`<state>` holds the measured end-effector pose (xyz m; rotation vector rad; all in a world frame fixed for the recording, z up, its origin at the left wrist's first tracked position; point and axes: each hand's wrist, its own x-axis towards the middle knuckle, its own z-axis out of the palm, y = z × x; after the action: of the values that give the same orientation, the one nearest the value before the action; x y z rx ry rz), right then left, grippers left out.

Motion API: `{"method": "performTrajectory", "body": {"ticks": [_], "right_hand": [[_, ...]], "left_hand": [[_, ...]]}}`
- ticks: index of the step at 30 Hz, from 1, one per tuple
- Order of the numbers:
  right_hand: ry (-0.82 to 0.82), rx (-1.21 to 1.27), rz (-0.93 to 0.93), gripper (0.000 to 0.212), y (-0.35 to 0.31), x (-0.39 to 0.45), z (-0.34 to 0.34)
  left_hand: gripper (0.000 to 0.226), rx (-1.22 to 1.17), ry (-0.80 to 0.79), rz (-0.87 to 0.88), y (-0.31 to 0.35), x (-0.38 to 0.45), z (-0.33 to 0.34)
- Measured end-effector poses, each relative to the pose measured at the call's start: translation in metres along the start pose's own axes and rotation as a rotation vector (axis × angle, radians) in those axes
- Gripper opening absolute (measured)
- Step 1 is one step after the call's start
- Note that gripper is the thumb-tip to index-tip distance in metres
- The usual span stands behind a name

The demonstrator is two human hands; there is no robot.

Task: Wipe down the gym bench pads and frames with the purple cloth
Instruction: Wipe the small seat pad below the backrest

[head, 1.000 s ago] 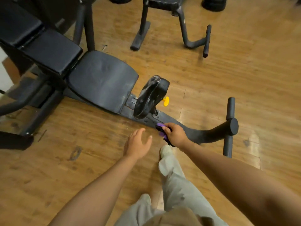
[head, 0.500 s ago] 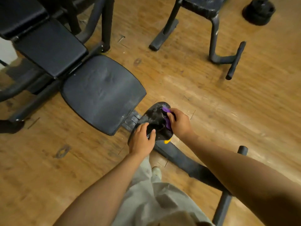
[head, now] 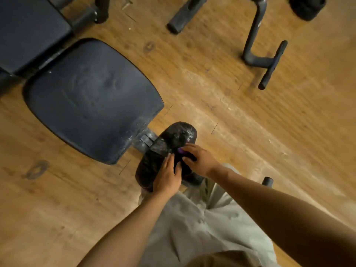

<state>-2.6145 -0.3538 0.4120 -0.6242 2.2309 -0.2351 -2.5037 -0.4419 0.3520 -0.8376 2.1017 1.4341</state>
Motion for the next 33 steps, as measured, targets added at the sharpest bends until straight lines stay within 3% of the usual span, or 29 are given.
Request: {"method": "performTrajectory", "body": {"ticks": [7, 11, 13, 15, 17, 23, 28, 33], "right_hand": [[-0.086, -0.188, -0.054, 0.046, -0.007, -0.006, 0.008], [0.038, -0.375, -0.235, 0.050, -0.016, -0.008, 0.011], [-0.035, -0.345, -0.233, 0.045, -0.010, 0.006, 0.007], [-0.180, -0.274, -0.091, 0.047, 0.002, 0.030, 0.003], [-0.218, -0.316, -0.068, 0.048, 0.009, 0.058, 0.004], [-0.157, -0.543, -0.266, 0.046, 0.038, 0.141, 0.018], [-0.126, -0.400, -0.397, 0.042, 0.051, 0.171, 0.017], [0.042, -0.206, -0.745, 0.047, 0.084, 0.133, 0.011]], "left_hand": [[0.055, -0.049, 0.110, 0.077, -0.011, 0.003, 0.015], [0.055, -0.105, 0.163, 0.094, -0.008, 0.003, 0.015], [0.057, -0.081, 0.248, 0.117, -0.009, 0.004, 0.022], [0.061, -0.153, 0.261, 0.056, -0.008, 0.005, 0.029], [0.058, -0.226, 0.292, -0.009, -0.008, 0.006, 0.037], [0.048, -0.340, 0.330, -0.169, 0.006, 0.012, 0.043], [0.042, -0.406, 0.367, -0.239, 0.011, 0.019, 0.041], [0.037, -0.499, 0.469, -0.290, 0.021, 0.022, 0.044]]}}
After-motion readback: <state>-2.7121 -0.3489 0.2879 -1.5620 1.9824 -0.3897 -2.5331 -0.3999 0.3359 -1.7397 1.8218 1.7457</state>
